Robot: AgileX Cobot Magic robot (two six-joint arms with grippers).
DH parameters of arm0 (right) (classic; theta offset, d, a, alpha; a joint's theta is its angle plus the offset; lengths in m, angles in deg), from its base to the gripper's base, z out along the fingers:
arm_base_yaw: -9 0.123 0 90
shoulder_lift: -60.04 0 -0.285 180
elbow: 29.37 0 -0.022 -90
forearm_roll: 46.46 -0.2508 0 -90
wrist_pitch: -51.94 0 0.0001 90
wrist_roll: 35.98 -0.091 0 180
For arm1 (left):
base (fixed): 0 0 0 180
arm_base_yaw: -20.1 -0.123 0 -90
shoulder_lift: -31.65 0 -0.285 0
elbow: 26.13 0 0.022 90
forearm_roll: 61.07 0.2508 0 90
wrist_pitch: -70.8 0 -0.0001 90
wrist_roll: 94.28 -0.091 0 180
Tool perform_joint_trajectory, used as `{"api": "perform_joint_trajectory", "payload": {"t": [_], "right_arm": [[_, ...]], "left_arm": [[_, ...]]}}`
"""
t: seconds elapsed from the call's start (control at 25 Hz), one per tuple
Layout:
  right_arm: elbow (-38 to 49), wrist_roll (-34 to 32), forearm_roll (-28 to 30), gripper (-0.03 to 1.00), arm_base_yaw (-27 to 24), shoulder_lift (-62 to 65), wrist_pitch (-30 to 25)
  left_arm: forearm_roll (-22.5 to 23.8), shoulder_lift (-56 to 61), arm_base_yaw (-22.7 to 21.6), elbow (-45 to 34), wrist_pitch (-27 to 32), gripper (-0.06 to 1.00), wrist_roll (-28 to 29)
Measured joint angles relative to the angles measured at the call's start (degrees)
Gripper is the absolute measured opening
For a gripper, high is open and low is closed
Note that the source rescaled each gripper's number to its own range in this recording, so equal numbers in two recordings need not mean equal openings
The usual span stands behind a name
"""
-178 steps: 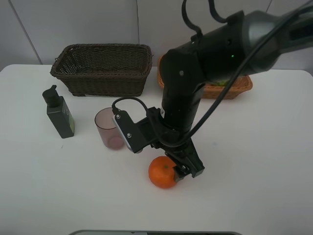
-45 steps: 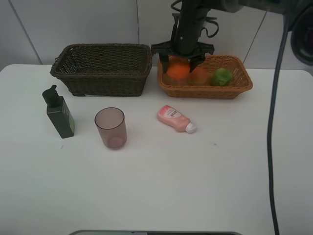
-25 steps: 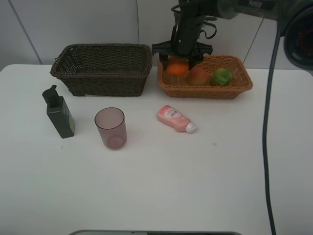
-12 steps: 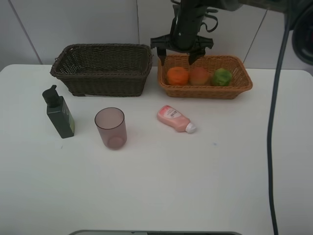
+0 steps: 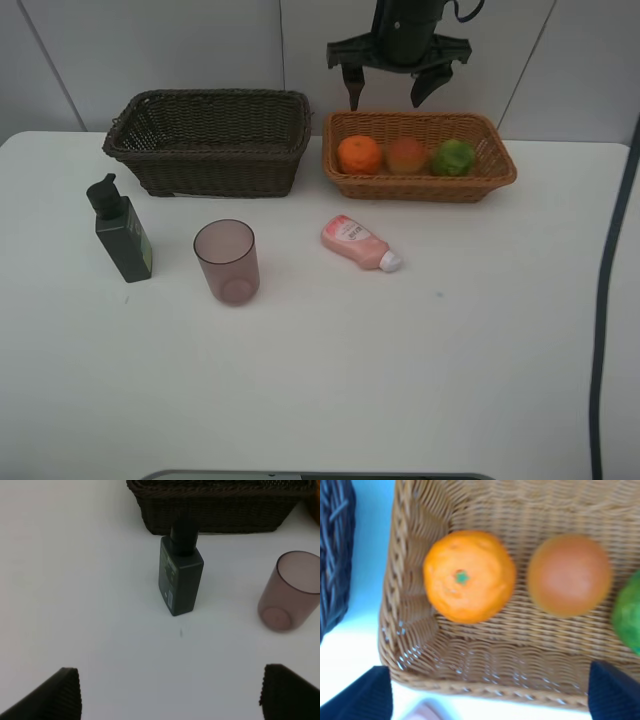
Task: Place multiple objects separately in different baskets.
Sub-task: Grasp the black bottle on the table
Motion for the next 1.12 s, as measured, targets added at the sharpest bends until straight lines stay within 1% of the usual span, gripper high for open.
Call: {"api": "perform_joint_trajectory", "payload": {"t": [0.16, 0.32, 0.44, 0.52, 0.68, 0.76, 0.92, 1.12], "right_arm": [[9.3, 0.4, -0.4, 0.61, -2.0, 7.4, 0.4], [22.0, 0.4, -1.5, 0.61, -5.4, 16.7, 4.1], [30.2, 0.4, -1.5, 0.61, -9.1, 24.1, 6.3], [35.1, 0.5, -1.5, 0.61, -12.0, 29.4, 6.5], [43.1, 2.7, -1.5, 0.61, -18.7, 39.0, 5.7], [46.3, 4.3, -1.4, 0.61, -20.8, 44.8, 5.1], [52.1, 7.0, -1.2, 0.61, -21.9, 57.0, 4.8], [58.7, 8.3, -1.2, 0.61, -21.9, 70.9, 7.3]], "left_arm": [[0.0, 0.0, 0.0, 0.0, 0.0, 0.92, 0.0], [0.0, 0.0, 0.0, 0.0, 0.0, 0.92, 0.0], [0.0, 0.0, 0.0, 0.0, 0.0, 0.92, 0.0], [0.0, 0.0, 0.0, 0.0, 0.0, 0.92, 0.0], [0.0, 0.0, 0.0, 0.0, 0.0, 0.92, 0.0], [0.0, 0.0, 0.0, 0.0, 0.0, 0.92, 0.0], [0.0, 0.0, 0.0, 0.0, 0.0, 0.92, 0.0], [0.0, 0.0, 0.0, 0.0, 0.0, 0.92, 0.0]]}}
